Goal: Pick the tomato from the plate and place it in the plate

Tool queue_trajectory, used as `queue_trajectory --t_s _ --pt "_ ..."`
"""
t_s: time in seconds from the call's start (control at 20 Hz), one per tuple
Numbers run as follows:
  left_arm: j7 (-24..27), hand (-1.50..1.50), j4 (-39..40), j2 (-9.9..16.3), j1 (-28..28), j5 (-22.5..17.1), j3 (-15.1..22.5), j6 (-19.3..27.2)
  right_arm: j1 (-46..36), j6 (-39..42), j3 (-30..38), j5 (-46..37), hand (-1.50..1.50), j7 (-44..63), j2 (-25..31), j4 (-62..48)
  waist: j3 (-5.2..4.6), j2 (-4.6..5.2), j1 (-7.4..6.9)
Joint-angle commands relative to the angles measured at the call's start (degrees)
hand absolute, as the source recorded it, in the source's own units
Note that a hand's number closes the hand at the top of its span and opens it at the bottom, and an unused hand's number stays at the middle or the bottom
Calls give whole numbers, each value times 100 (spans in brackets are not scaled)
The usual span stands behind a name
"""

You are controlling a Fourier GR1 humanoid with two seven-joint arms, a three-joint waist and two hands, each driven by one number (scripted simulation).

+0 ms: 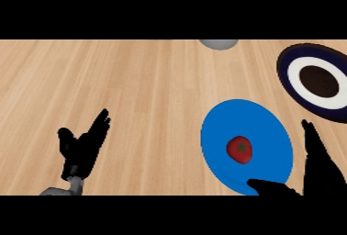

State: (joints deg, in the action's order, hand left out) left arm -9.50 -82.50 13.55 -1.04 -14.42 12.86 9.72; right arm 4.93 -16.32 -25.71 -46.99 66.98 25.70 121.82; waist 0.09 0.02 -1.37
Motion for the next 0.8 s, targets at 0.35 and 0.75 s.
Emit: queue_trajectory --t_s 0.35,0.75 --pt "74 0 175 -3 276 -37 -178 -231 -972 490 -207 -820 -150 606 -1634 -1532 -12 7 80" --pt "-75 0 -62 -180 310 169 -59 -49 -900 1100 177 -1339 -150 755 -1972 -1731 -12 -4 125"
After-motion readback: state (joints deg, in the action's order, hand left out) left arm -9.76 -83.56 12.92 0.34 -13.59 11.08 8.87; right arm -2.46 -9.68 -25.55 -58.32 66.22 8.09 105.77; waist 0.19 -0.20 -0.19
